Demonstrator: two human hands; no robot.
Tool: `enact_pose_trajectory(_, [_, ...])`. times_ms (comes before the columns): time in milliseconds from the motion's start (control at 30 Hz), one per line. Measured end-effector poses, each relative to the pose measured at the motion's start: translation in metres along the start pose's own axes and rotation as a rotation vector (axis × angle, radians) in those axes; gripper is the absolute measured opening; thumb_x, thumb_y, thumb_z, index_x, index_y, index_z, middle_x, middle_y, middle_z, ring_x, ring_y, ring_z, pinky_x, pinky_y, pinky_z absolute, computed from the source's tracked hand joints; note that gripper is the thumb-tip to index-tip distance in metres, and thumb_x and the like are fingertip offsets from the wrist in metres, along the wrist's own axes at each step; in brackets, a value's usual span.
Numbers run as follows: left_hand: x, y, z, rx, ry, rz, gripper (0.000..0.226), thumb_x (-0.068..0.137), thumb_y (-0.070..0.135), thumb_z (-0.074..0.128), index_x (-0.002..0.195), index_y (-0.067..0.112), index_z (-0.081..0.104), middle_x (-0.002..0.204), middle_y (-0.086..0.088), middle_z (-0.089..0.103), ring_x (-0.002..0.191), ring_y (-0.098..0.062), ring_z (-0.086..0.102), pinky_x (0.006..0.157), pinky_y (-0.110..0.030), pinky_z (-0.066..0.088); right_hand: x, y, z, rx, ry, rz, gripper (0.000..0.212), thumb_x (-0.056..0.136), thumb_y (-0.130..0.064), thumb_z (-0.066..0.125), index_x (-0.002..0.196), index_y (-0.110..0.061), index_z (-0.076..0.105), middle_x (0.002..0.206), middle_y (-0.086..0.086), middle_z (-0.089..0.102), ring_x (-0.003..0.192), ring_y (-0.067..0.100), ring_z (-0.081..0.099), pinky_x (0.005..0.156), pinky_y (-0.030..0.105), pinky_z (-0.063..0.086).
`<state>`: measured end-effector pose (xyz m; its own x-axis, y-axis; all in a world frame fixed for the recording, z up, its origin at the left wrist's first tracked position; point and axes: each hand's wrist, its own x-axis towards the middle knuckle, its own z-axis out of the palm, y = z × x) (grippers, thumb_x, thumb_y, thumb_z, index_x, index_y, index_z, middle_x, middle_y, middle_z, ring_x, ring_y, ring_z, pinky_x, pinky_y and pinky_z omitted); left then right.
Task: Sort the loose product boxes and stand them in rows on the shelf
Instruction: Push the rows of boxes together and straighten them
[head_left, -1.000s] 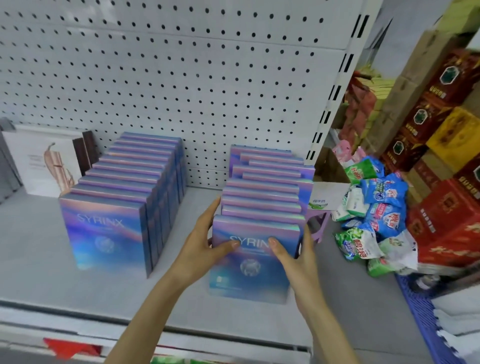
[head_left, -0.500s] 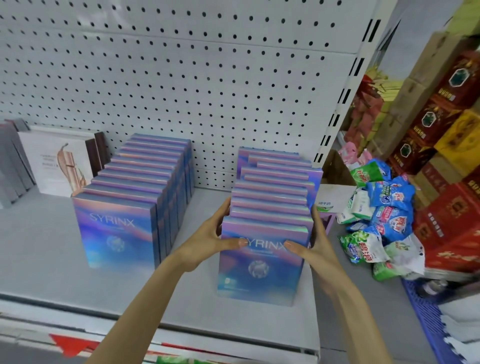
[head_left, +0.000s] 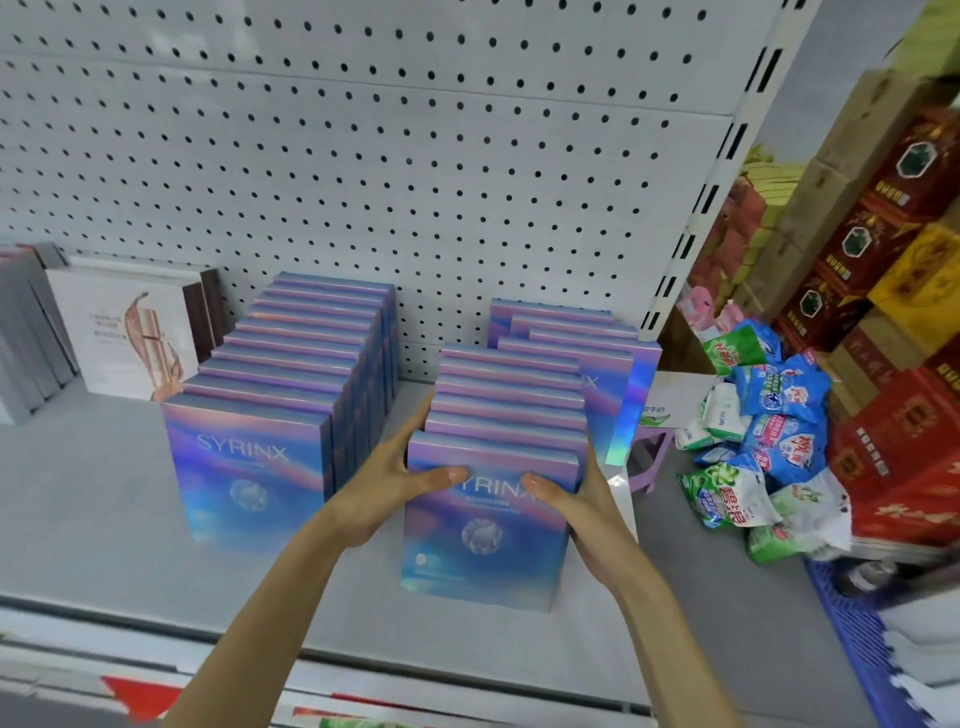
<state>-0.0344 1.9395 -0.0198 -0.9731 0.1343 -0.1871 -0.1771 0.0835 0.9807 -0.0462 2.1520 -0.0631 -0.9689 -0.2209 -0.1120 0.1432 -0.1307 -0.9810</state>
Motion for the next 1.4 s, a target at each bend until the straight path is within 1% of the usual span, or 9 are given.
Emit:
enact_pose_trajectory(267, [-0.006,0.014,-0.002,0.055,0.029,0.173,0.081,0.081,0.018,0.069,0.145,0.041,0.025,0.131,0.039,0.039,0.116,0.026,0.039,0.085,-0.004,0.043,-0.005,-0.031,-0.018,-0.115,-0.012,-0.041,0.113,0.052,-0.060,0.082,0.147,-0.040,0.023,0.142,-0.026,0.040,0.118,-0.017,0.047,0.076,0.009,0.049])
enact_pose_trajectory(400, [0.012,0.043,-0.011,0.117,0.073,0.247,0.082,0.075,0.057,0.069,0.144,0.049,0.026,0.150,0.029,0.029,0.138,0.008,0.025,0.111,-0.024,0.027,0.012,-0.062,-0.052,-0.243,0.209,-0.112,0.093,0.067,-0.055,0.072,0.146,-0.046,0.024,0.154,-0.016,0.026,0.123,0.017,0.049,0.075,0.012,0.047])
enact_pose_trajectory(567, [0.064,0.084,-0.010,0.188,0.109,0.114,0.072,0.088,0.051,0.055,0.150,0.037,0.019,0.155,0.014,0.023,0.143,-0.011,0.024,0.106,-0.024,0.024,0.058,-0.078,-0.077,-0.283,0.391,-0.085,0.088,0.080,-0.051,0.067,0.152,-0.029,0.021,0.158,-0.006,0.024,0.144,0.018,0.026,0.112,0.040,0.028])
enact_pose_trajectory(800, [0.113,0.069,-0.005,0.282,-0.012,-0.129,0.095,0.081,0.063,0.056,0.153,0.026,0.007,0.159,0.003,0.015,0.145,-0.017,0.018,0.118,-0.037,0.019,0.082,-0.069,-0.050,-0.132,0.319,-0.012,0.054,0.084,-0.037,0.068,0.130,-0.022,0.046,0.125,-0.001,0.057,0.116,0.017,0.053,0.096,0.033,0.042])
enact_pose_trajectory(967, [0.116,0.062,0.000,0.123,0.021,-0.108,0.086,0.086,0.050,0.059,0.153,0.028,0.010,0.158,0.007,0.019,0.141,-0.017,0.027,0.103,-0.027,0.029,0.090,-0.070,-0.041,-0.109,0.257,0.067,0.077,0.077,-0.050,0.068,0.142,-0.026,0.034,0.133,-0.004,0.051,0.121,0.018,0.048,0.106,0.038,0.037])
enact_pose_trajectory(1067, [0.120,0.061,-0.003,0.097,0.021,-0.104,0.086,0.084,0.053,0.060,0.152,0.030,0.012,0.158,0.007,0.018,0.142,-0.016,0.025,0.107,-0.030,0.029,0.097,-0.077,-0.045,-0.095,0.268,0.099,0.123,0.040,-0.081,0.070,0.142,-0.023,0.035,0.140,-0.003,0.046,0.126,0.020,0.046,0.111,0.046,0.033])
enact_pose_trajectory(1200, [0.125,0.058,-0.001,0.121,0.064,-0.029,0.082,0.084,0.053,0.060,0.151,0.033,0.017,0.157,0.010,0.020,0.143,-0.015,0.023,0.110,-0.032,0.026,0.110,-0.073,-0.044,0.074,0.207,0.117,0.089,0.059,-0.070,0.076,0.132,-0.024,0.052,0.129,0.001,0.063,0.117,0.019,0.059,0.110,0.045,0.039])
enact_pose_trajectory(1333, [0.127,0.056,-0.001,0.096,0.052,0.008,0.082,0.084,0.052,0.060,0.151,0.034,0.017,0.156,0.014,0.021,0.143,-0.012,0.023,0.115,-0.035,0.024,0.116,-0.069,-0.036,0.041,0.151,0.136,0.110,0.029,-0.075,0.084,0.116,-0.014,0.058,0.096,-0.008,0.075,0.108,0.022,0.062,0.090,0.024,0.051])
enact_pose_trajectory(1400, [0.128,0.055,-0.002,0.076,0.053,0.003,0.082,0.084,0.051,0.060,0.151,0.032,0.017,0.156,0.015,0.022,0.143,-0.012,0.023,0.113,-0.032,0.024,0.117,-0.071,-0.033,-0.017,0.077,0.168,0.102,0.046,-0.076,0.078,0.131,-0.026,0.052,0.119,-0.005,0.069,0.115,0.019,0.061,0.099,0.036,0.049])
